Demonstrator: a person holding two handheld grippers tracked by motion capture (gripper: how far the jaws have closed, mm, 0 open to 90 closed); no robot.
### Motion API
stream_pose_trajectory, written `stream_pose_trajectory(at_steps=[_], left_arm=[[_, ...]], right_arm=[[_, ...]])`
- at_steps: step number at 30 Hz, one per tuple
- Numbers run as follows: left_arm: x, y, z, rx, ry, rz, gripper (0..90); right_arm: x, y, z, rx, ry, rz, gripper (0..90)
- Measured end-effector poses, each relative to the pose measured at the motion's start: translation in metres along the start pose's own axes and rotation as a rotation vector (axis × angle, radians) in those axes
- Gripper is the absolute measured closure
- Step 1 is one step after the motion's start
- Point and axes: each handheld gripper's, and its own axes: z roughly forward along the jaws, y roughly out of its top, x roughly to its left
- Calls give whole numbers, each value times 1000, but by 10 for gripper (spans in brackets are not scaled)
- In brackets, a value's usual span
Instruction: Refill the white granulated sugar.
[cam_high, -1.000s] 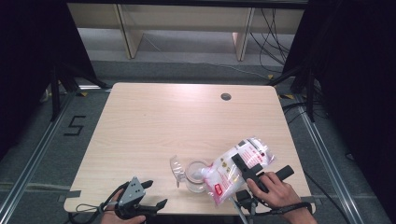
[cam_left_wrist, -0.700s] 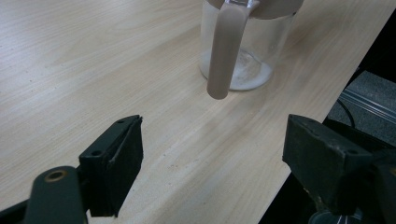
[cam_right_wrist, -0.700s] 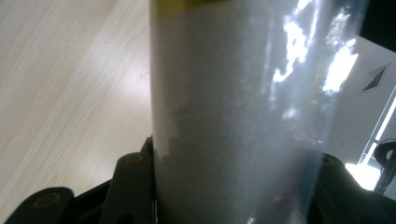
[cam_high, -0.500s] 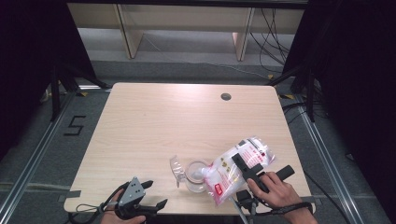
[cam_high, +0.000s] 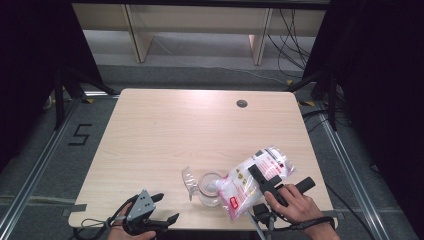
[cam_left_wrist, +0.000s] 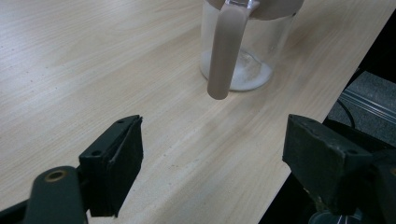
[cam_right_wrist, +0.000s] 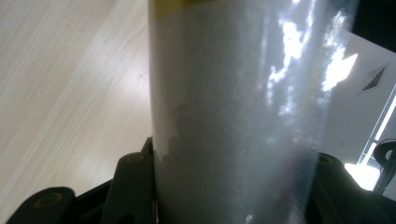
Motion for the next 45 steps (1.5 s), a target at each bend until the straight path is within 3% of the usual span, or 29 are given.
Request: stream_pose_trajectory(at_steps=[13,16,18,45], left_arm=[[0,0,0,2,-1,1,197],[0,0,0,2,-1,1,198],[-1,0,1,-8,-2,-9,197],[0,0,0,2,0,1,197]], right_arm=[[1,1,0,-3,1,-7,556],[-2,1,1,-17,2,-34,558],[0,1,-1,-4,-1,-11,558],[0,1,-1,-7,0,-18,570]])
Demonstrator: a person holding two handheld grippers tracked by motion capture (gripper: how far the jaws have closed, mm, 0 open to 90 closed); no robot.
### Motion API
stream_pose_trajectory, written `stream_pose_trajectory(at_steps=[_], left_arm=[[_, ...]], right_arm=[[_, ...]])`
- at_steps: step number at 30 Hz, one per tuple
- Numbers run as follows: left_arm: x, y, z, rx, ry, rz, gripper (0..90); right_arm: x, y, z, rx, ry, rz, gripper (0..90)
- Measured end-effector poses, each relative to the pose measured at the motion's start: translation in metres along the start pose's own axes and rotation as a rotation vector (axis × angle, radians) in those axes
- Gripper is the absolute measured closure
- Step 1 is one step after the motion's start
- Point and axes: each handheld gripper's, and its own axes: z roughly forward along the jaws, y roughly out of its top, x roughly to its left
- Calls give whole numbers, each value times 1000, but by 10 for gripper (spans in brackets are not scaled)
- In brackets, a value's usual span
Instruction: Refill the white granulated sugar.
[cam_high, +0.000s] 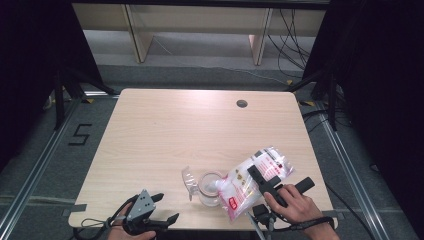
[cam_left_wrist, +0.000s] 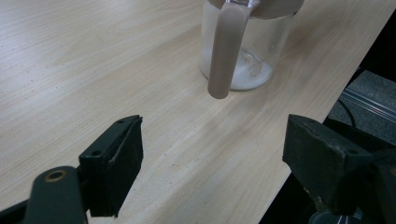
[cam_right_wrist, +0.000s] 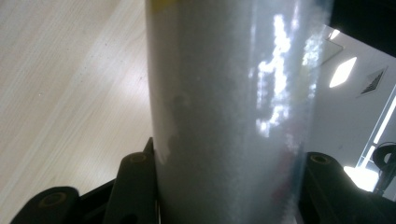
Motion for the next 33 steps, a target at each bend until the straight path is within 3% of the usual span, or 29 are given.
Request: stream_pose_trajectory(at_steps=[33], left_arm=[[0,0,0,0,-1,0,197]], right_arm=[[1,0,0,-6,2,0,590]])
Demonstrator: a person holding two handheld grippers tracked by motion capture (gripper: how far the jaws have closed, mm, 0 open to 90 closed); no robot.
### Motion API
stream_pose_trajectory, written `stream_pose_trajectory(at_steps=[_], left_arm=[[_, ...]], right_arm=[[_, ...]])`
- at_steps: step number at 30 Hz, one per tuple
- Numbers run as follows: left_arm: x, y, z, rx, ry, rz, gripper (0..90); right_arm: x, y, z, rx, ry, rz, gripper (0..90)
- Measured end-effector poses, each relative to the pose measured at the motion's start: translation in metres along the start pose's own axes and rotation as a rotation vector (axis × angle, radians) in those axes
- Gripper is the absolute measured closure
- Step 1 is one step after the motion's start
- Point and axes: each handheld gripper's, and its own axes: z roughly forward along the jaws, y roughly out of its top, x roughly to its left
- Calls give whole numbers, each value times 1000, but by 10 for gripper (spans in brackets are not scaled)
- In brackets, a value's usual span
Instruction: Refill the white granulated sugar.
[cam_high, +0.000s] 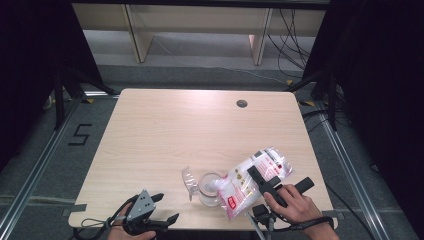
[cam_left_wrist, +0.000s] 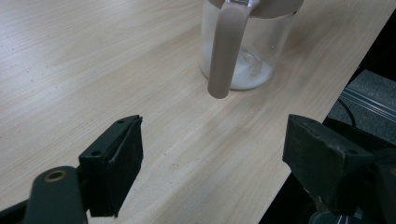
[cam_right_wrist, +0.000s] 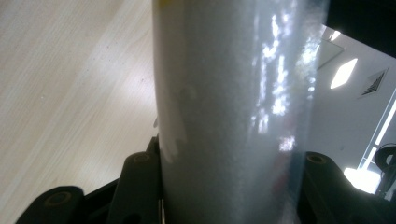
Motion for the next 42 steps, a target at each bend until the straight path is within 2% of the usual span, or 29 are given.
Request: stream_pose_trajectory(at_steps=[12,14,15,22,27,29,30,31,35,38,42], left_arm=[[0,0,0,0,3,2,197],[0,0,0,7,7,2,197],[0,0,0,7,8,2,197],[0,0,1,-4,1,-1,197],[2,0,0,22,13,21,197],[-1,0,1,-1,3,-5,197],[-1,0,1,0,3,-5,197],[2,0,1,13,11,18,197],[1,0,1,0,6,3,196],[2,0,0,16,13,21,196],[2,0,0,11,12,16,196]], right_arm=[[0,-1,0,-6,6,3,594],[-1,-1,2,-20,5,-20,594],[1,-1,1,-4,7,10,595],[1,-2,1,-7,9,6,597],[1,-2,2,-9,9,15,598],[2,-2,2,-8,8,17,598],[2,-2,2,-9,8,18,598],[2,-2,2,-8,9,20,599],[2,-2,2,-9,8,17,599],[2,-3,2,-9,7,16,600],[2,-3,2,-11,11,18,601]])
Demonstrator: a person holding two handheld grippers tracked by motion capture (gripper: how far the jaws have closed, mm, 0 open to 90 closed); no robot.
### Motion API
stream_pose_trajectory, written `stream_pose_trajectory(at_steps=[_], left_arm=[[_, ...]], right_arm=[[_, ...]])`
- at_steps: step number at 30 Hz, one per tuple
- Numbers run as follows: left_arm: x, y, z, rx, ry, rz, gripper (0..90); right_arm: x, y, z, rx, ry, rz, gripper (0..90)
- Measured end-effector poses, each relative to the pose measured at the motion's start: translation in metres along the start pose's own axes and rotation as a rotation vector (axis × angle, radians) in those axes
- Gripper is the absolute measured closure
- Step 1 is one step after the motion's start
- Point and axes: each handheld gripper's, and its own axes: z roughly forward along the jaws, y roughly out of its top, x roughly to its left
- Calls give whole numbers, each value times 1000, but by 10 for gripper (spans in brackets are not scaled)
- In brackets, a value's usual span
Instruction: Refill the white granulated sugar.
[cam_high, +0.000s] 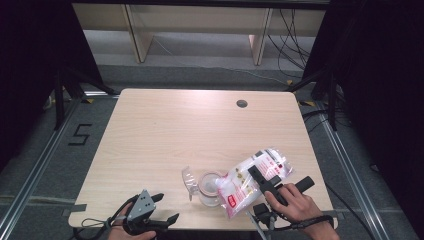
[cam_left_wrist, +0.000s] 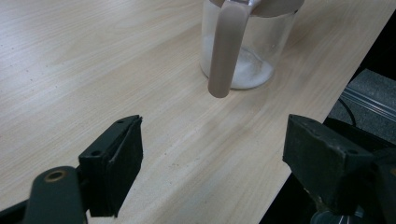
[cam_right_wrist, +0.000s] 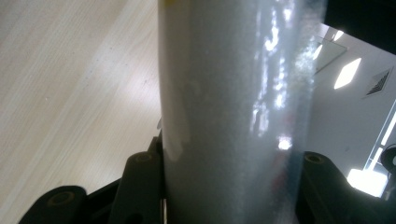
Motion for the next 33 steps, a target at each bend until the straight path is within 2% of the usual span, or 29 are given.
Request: stream_pose_trajectory(at_steps=[2,5,7,8,9,10,11,15,26,28,29,33], left_arm=[[-1,0,1,-9,-5,-11,196],[-2,0,1,-13,-8,-12,196],[0,0,0,4,2,6,196],[0,0,0,3,0,1,196],[0,0,0,1,-1,-1,196],[0,0,0,2,0,6,196],[-2,0,1,-20,-8,-20,196],[-2,0,0,-4,-5,-10,196],[-2,0,0,-5,-5,-9,196],[-2,0,0,-13,-7,-17,196],[-2,0,0,-6,-4,-10,196],[-2,0,0,-12,-6,-17,196]], right_arm=[[0,0,0,2,-2,-1,601],[-2,0,1,-13,-9,-29,602],[-2,0,0,-13,-7,-28,602],[0,0,-1,1,-4,-4,602],[0,0,-1,0,-3,-3,602],[0,0,-1,0,-4,-3,603],[0,0,-1,1,-5,-4,603],[0,0,-1,-1,-3,-2,603],[0,0,-1,-3,-5,-2,607],[-1,0,-1,-5,-2,-7,608],[-2,0,0,-16,-3,-25,608],[-2,0,0,-12,-2,-23,610]])
